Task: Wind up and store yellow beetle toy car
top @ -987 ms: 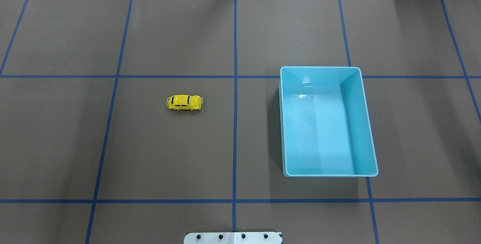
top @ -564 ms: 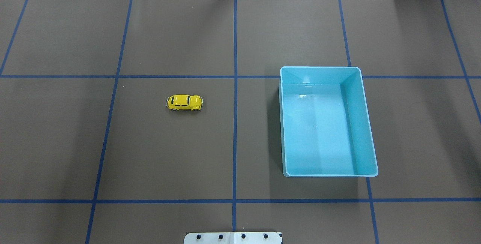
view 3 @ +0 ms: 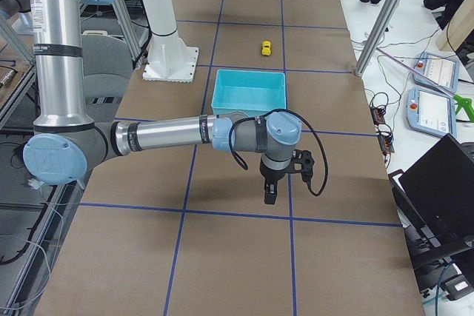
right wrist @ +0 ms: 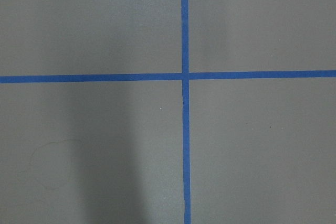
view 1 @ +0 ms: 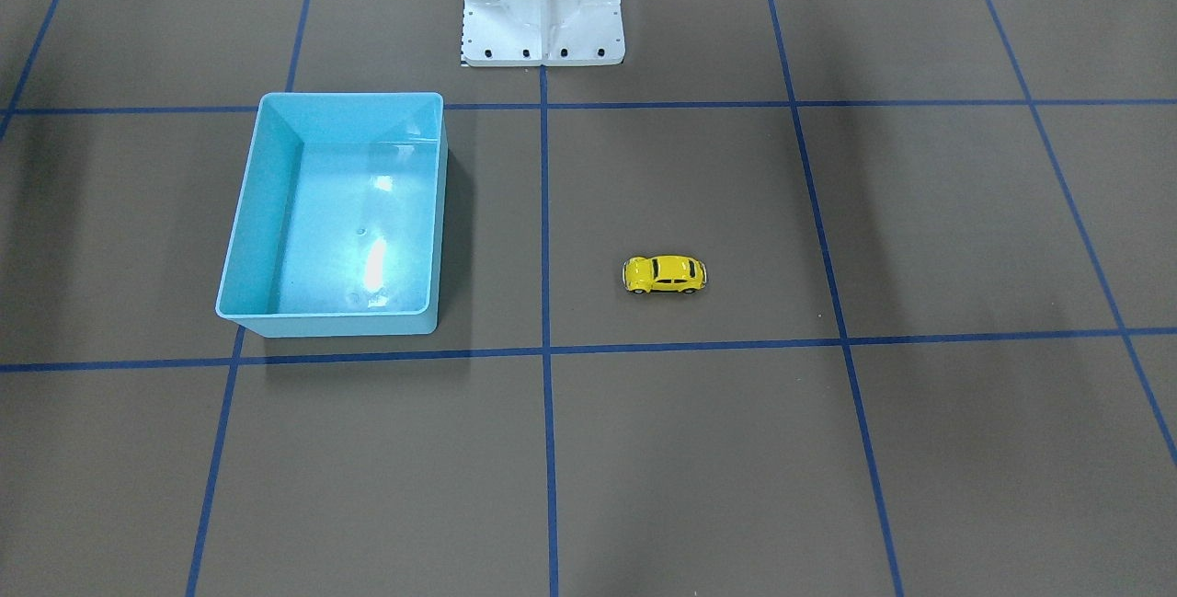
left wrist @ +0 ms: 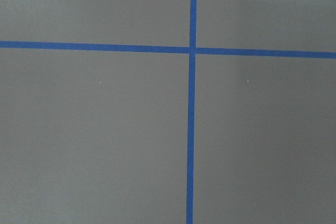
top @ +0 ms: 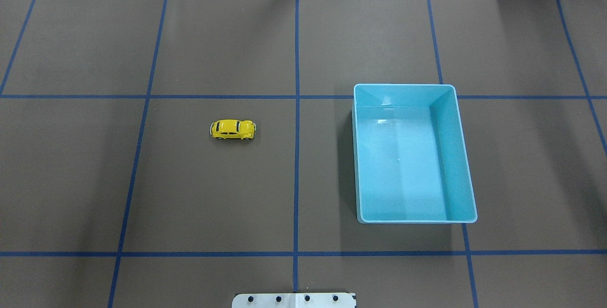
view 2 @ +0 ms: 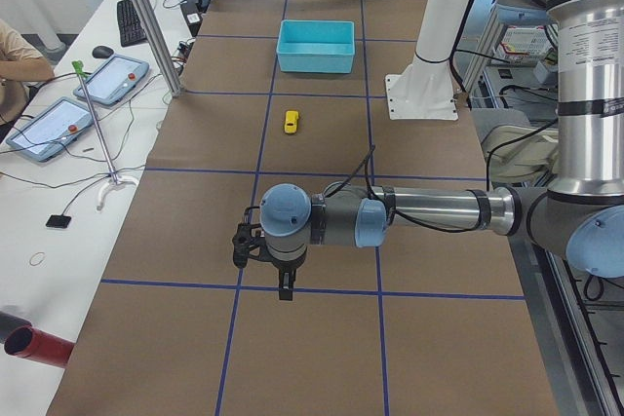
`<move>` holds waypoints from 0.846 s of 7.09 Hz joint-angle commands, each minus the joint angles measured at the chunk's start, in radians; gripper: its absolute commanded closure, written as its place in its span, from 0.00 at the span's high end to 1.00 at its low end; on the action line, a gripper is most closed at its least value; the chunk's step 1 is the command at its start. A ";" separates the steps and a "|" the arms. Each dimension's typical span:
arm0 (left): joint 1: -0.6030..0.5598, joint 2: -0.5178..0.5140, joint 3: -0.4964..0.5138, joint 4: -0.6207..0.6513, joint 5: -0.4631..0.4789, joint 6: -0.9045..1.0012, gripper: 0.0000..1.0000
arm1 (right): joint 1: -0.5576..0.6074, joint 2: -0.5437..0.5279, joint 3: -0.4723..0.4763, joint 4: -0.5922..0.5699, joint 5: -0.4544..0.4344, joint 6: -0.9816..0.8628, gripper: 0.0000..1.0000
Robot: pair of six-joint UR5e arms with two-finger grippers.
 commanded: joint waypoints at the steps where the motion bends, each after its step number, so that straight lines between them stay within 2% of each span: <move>1: 0.040 -0.042 0.008 0.002 0.002 0.002 1.00 | 0.000 0.001 -0.001 0.000 0.000 0.000 1.00; 4: 0.151 -0.085 -0.056 0.009 0.007 -0.003 1.00 | 0.000 0.000 0.000 0.000 0.002 0.000 1.00; 6: 0.274 -0.177 -0.086 0.011 0.039 -0.006 1.00 | 0.002 0.000 0.001 0.000 0.002 0.000 1.00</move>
